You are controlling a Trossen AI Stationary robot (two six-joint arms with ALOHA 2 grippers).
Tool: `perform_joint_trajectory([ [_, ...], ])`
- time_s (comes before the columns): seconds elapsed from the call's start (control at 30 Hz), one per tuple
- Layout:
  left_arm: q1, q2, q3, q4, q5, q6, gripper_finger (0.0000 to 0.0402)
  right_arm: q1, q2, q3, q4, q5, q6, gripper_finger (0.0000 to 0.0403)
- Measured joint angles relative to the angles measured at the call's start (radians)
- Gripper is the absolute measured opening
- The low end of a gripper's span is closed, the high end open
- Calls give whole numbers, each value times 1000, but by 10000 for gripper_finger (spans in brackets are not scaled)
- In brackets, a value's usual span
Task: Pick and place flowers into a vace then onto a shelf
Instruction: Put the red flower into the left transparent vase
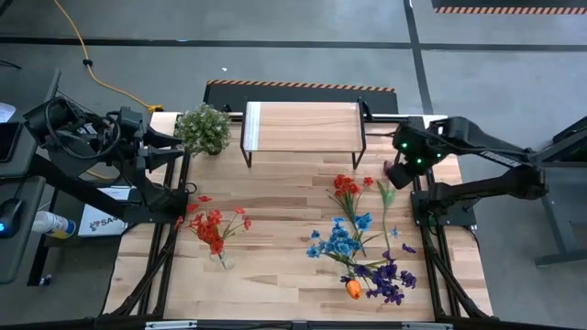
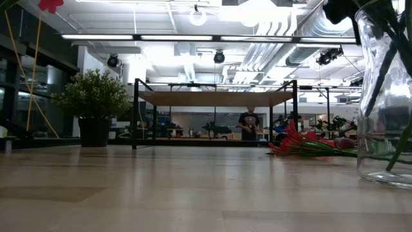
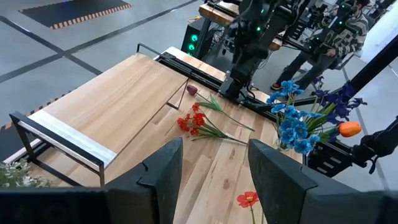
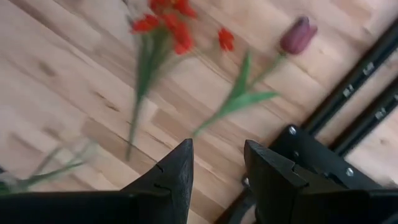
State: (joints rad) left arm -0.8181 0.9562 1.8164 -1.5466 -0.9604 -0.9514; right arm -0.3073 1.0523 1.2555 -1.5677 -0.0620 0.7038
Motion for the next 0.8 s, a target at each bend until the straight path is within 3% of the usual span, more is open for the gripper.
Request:
perform_joint_trajectory([
  [0.3, 0, 0, 0, 0, -1, -2, 216, 0, 0, -159, 83, 6, 79, 134],
  [0.8, 0, 0, 0, 0, -1, 0, 216, 0, 0, -307, 214, 2, 133, 134],
])
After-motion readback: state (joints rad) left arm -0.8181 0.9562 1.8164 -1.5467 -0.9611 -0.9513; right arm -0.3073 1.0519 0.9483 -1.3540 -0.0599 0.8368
